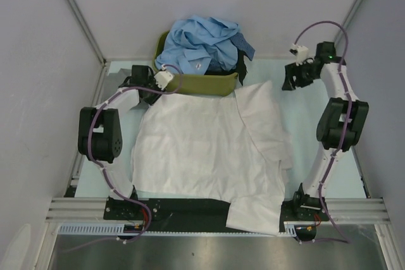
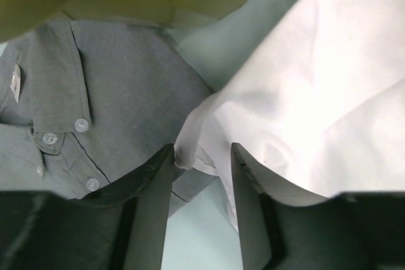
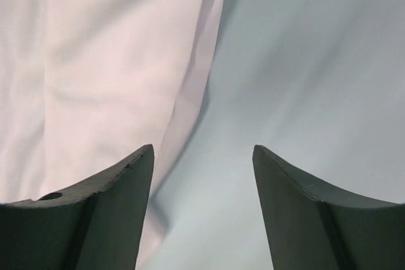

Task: Fold and stack the long sleeve shirts
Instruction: Flatten the shirt out, then fold the shirt

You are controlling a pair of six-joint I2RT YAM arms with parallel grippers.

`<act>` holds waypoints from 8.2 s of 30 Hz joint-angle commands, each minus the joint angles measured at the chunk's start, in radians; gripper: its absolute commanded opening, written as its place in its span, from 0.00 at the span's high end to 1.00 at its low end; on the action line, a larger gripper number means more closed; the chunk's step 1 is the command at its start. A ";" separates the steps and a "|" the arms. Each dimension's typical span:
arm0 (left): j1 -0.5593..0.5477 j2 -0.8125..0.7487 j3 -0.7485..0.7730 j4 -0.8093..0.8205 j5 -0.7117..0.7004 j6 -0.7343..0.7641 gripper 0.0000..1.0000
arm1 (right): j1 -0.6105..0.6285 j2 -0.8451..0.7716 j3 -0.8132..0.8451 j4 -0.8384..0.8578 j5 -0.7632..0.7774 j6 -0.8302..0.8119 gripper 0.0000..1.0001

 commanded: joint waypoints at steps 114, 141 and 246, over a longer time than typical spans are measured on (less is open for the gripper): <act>0.223 0.338 0.492 -0.339 0.644 0.159 0.62 | 0.020 -0.631 -0.134 -0.658 -0.367 0.062 1.00; 0.225 0.059 0.304 -0.489 0.625 0.534 1.00 | 0.020 -0.959 -0.043 -0.728 -0.316 0.168 1.00; -0.999 -0.916 -0.544 0.214 -0.037 -0.390 1.00 | 0.206 -0.605 -0.449 -0.438 -0.551 0.118 0.37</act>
